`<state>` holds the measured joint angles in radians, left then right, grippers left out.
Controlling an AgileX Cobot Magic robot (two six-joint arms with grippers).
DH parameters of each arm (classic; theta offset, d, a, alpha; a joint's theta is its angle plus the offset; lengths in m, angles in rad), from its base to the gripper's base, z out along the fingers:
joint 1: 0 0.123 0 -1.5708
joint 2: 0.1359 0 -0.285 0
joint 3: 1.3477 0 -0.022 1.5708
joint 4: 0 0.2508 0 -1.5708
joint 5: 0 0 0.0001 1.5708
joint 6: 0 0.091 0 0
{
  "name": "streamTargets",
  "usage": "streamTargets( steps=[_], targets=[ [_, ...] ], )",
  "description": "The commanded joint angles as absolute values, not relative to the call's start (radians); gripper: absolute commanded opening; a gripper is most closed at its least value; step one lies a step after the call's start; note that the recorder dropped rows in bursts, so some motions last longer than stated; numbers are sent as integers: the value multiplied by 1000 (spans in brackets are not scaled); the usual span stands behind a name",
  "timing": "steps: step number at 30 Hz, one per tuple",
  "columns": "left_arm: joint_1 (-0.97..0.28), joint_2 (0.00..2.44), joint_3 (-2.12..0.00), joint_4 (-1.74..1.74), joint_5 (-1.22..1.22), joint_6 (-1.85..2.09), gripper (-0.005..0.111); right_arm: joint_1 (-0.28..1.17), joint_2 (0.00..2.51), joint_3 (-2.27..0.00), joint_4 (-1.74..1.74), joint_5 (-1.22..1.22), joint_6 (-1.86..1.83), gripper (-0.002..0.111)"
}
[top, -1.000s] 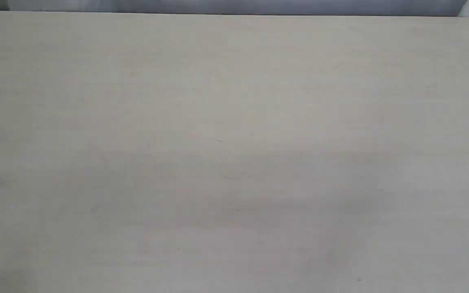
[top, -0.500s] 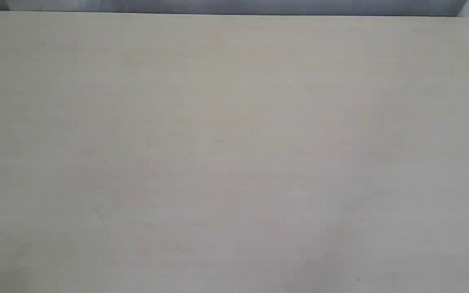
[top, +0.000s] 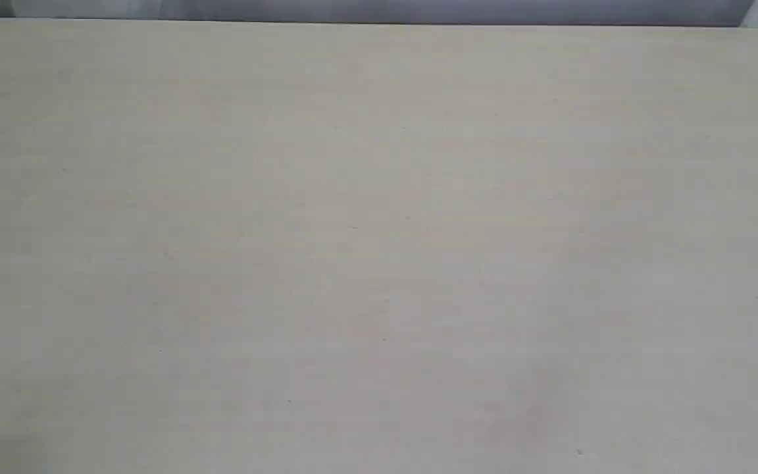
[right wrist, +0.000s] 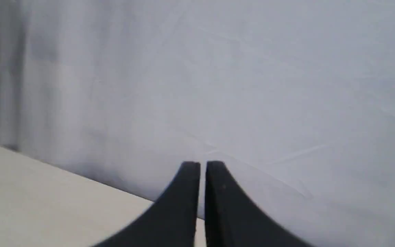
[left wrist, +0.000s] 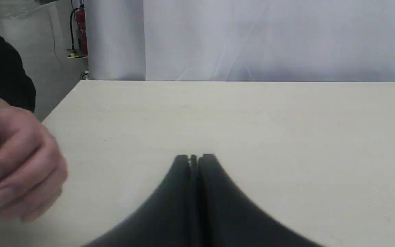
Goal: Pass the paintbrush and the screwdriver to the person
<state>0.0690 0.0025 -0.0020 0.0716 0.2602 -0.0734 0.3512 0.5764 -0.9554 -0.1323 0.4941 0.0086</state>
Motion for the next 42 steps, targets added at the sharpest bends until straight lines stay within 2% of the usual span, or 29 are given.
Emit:
streamTargets(
  steps=[1, 6, 10, 15, 28, 42],
  targets=[
    [63, 0, 0, 70, 248, -75, 0, 209, 482, -772, -143, 336, 0, 4],
    [63, 0, 0, 67, 252, -75, 0, 65, 318, -460, -88, 105, 0, 4],
    [63, 0, 0, 67, 252, -75, 0, 23, 214, -234, -60, -84, 6, 4],
    [63, 0, 0, 67, 252, -75, 0, 2, 124, -55, -60, -143, 14, 4],
    [63, 0, 0, 67, 252, -75, 0, -81, 17, 0, -60, 7, 19, 4],
    [63, 0, 0, 69, 250, -75, 0, -81, 125, 0, -60, -58, 19, 4]
  ],
)
